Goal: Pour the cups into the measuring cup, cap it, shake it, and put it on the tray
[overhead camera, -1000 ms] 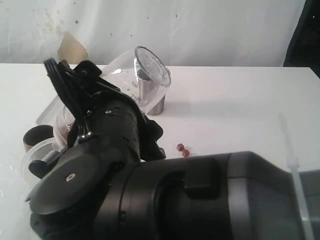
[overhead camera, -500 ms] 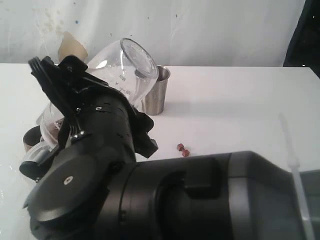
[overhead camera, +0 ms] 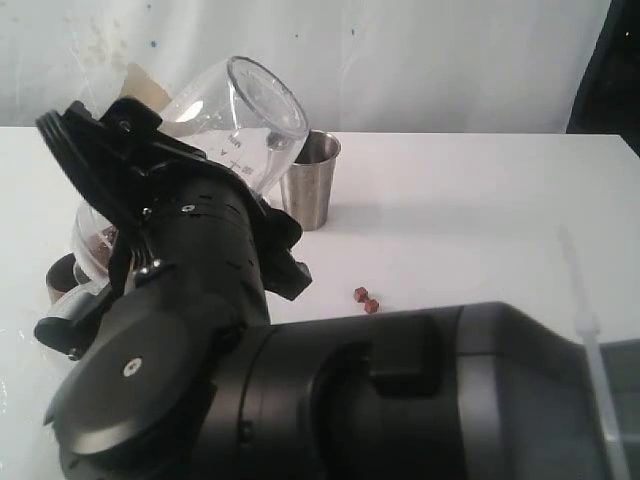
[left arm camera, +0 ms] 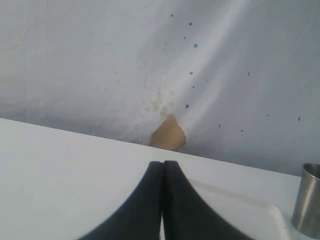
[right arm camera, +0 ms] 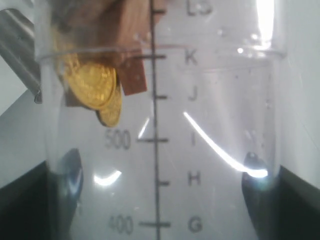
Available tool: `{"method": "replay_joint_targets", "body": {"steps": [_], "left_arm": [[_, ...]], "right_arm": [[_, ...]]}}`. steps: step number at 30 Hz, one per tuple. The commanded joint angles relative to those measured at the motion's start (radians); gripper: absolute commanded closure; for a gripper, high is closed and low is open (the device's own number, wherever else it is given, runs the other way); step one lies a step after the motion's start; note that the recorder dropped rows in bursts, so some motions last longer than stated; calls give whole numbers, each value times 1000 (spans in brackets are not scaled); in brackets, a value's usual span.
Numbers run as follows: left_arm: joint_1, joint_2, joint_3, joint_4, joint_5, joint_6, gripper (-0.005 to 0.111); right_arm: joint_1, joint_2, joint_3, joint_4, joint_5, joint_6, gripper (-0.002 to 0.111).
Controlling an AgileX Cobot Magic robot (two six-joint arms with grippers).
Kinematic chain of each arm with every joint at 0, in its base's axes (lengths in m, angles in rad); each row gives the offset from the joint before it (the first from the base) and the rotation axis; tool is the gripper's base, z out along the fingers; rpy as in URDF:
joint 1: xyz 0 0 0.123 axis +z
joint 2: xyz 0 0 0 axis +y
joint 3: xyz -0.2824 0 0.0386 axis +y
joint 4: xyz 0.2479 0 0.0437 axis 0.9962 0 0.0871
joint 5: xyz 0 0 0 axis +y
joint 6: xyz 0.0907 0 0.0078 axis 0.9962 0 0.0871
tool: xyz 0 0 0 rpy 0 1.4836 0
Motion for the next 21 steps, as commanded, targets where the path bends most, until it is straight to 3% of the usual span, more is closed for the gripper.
{"method": "replay_joint_targets", "body": {"steps": [1, 21], "left_arm": [[-2, -6, 5, 2, -10, 2, 107], [-2, -6, 5, 2, -10, 2, 107]], "right_arm": [[0, -18, -11, -71, 9, -2, 108], [0, -18, -11, -100, 9, 28, 108]]}}
